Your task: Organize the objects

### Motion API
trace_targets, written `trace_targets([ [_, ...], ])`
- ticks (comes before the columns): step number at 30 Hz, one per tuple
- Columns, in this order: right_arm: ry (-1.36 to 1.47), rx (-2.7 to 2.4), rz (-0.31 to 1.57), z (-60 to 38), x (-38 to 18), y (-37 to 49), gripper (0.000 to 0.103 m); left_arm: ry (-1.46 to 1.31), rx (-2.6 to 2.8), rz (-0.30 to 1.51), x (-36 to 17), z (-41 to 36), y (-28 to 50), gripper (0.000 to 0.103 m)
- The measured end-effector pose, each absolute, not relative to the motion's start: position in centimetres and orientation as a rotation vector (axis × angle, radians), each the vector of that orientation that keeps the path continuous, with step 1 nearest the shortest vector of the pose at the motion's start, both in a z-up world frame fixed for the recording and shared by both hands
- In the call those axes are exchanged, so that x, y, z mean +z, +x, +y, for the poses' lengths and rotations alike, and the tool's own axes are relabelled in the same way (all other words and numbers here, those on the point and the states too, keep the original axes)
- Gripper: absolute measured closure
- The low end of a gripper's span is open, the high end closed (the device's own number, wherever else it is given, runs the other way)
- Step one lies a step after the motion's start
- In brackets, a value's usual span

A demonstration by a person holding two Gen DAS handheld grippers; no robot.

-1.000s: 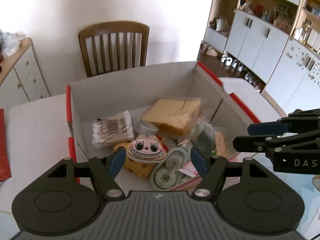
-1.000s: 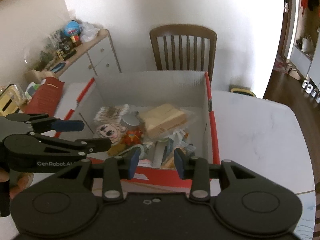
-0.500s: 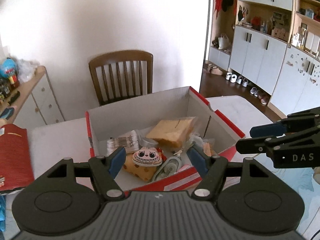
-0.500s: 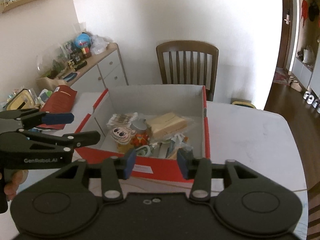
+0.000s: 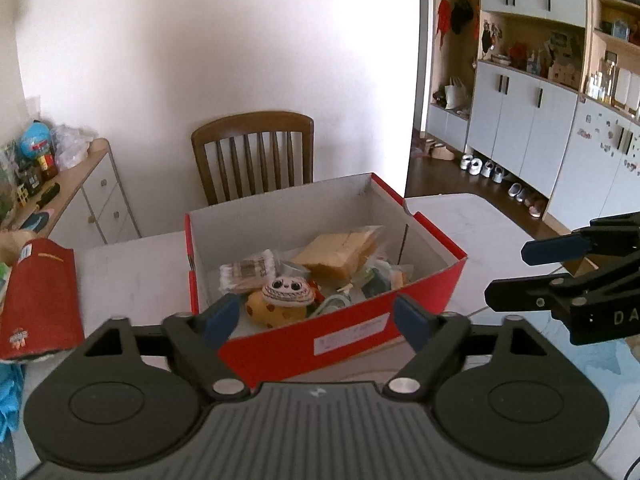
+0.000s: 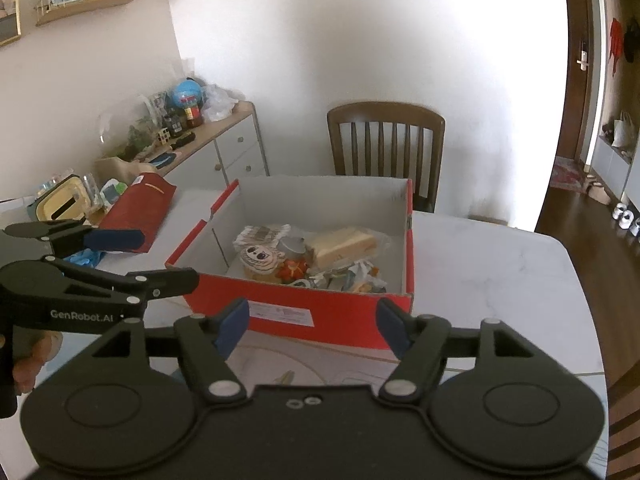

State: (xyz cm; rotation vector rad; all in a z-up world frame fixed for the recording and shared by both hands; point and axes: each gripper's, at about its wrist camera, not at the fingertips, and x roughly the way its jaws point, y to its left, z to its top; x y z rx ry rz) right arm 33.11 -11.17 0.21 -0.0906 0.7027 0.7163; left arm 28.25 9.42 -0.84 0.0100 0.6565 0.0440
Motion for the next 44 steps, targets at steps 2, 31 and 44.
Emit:
trace_targets([
  [2, -0.088, 0.721, 0.697, -11.4, 0.3, 32.8, 0.031, 0.010, 0.047, 0.652, -0.8, 9.2, 27.8, 0.016],
  [31, -0.100, 0.742, 0.606, -13.6, 1.1, 29.6, 0.001, -0.029, 0.124, 0.604, 0.5, 7.9, 24.8, 0.000],
  [44, -0.074, 0.725, 0.626, -15.2, 0.5, 29.6, 0.001, -0.002, 0.126, 0.626, 0.2, 7.2, 24.6, 0.000],
])
